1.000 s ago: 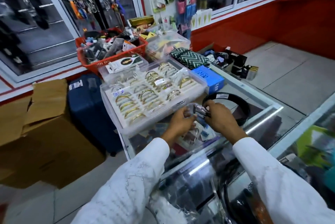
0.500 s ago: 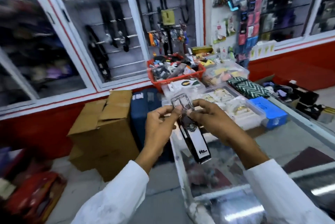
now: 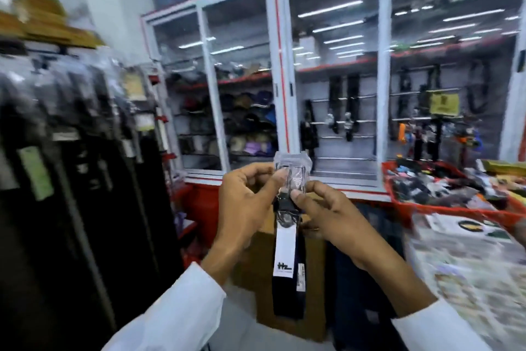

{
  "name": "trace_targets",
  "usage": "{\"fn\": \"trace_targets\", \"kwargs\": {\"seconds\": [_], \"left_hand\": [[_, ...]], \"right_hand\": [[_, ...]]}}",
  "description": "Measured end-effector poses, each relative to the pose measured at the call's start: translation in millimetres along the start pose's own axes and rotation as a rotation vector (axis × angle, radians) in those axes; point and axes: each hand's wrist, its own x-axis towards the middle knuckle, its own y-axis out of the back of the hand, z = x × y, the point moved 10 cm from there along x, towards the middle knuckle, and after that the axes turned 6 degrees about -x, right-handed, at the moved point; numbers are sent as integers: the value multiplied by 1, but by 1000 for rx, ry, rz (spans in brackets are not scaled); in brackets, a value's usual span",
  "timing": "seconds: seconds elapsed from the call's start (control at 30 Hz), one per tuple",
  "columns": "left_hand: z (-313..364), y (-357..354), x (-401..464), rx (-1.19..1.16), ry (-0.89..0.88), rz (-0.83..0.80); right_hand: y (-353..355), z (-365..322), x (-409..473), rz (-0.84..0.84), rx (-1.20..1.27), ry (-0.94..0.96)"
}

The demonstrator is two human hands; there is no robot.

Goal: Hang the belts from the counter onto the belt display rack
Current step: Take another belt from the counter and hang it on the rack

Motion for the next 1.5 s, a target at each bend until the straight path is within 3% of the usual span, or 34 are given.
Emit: {"fn": "trace_targets", "kwargs": {"seconds": [0.07,0.13,0.27,0.5,0.77,1.0,1.27,1.5], "left_hand": [[16,32,8,65,-41,62],[35,59,14,136,-116,117],[84,90,24,276,-271,192],[148,125,56,304,-334,341],[178,133,99,335,-388,446],[167,136,116,336,-317,479],[149,164,117,328,-240,544],[165,183,99,551,-381,588]], "right_hand": [[-17,-33,13,30,-103,136],[-30,-62,24,68,-20,236],[-57,-102,49,37,244,294],[-88,-164,93,9,445,353],[-101,-216,139,-18,532,362],[-124,-209,162,-118,632,188],[-147,-193,175,-181,538,58],[-151,-205,179,11,229,261]]}}
